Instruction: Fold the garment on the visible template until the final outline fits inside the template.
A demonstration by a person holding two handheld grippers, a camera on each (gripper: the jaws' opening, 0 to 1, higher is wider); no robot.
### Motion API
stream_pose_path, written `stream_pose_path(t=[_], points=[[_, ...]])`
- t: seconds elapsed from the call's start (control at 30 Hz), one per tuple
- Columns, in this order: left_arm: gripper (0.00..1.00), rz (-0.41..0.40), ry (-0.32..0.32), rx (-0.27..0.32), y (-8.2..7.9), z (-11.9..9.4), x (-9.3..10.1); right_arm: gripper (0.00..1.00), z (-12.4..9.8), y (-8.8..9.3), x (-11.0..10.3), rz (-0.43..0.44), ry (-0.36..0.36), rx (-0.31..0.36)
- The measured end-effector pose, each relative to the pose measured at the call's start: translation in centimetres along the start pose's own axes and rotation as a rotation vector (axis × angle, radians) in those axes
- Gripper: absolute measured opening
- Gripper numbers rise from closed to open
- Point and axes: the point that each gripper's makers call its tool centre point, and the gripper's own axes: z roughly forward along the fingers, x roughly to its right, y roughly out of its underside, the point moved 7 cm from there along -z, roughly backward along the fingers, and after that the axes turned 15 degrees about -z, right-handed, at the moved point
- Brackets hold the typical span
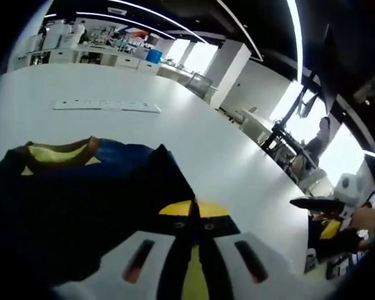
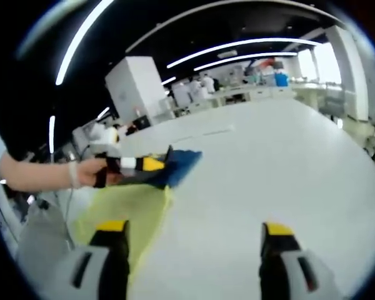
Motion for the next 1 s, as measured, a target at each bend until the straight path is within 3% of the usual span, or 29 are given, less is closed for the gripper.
stream_pose_path(t=[0.27,0.5,0.7,0.87,1.0], points=[[0.03,0.055,0.018,-0.005,0.0,-0.1,-0.1,0.86,0.2,-0.2,0.1,-0.005,-0.004,0.001],[0.51,0.198,-0.006,0.007,-0.1,-1.1,0.1,0.87,0.5,-0.7,-0.7,-0.016,-0.017,0.007],[0.86,0.236,0.007,0.031,-1.2,-2.5,-0.3,0.87,1.0,-1.2,-1.3,-0.030,-0.032,0.014],[0.99,0.248,0.021,0.056,-1.6,-4.8,-0.5,0.87,1.6,-2.0,-2.1,-0.051,-0.048,0.022],[0.99,0.262,0.026,0.055,-1.5,-6.7,-0.7,0.87,1.9,-2.6,-2.7,-0.065,-0.056,0.030]])
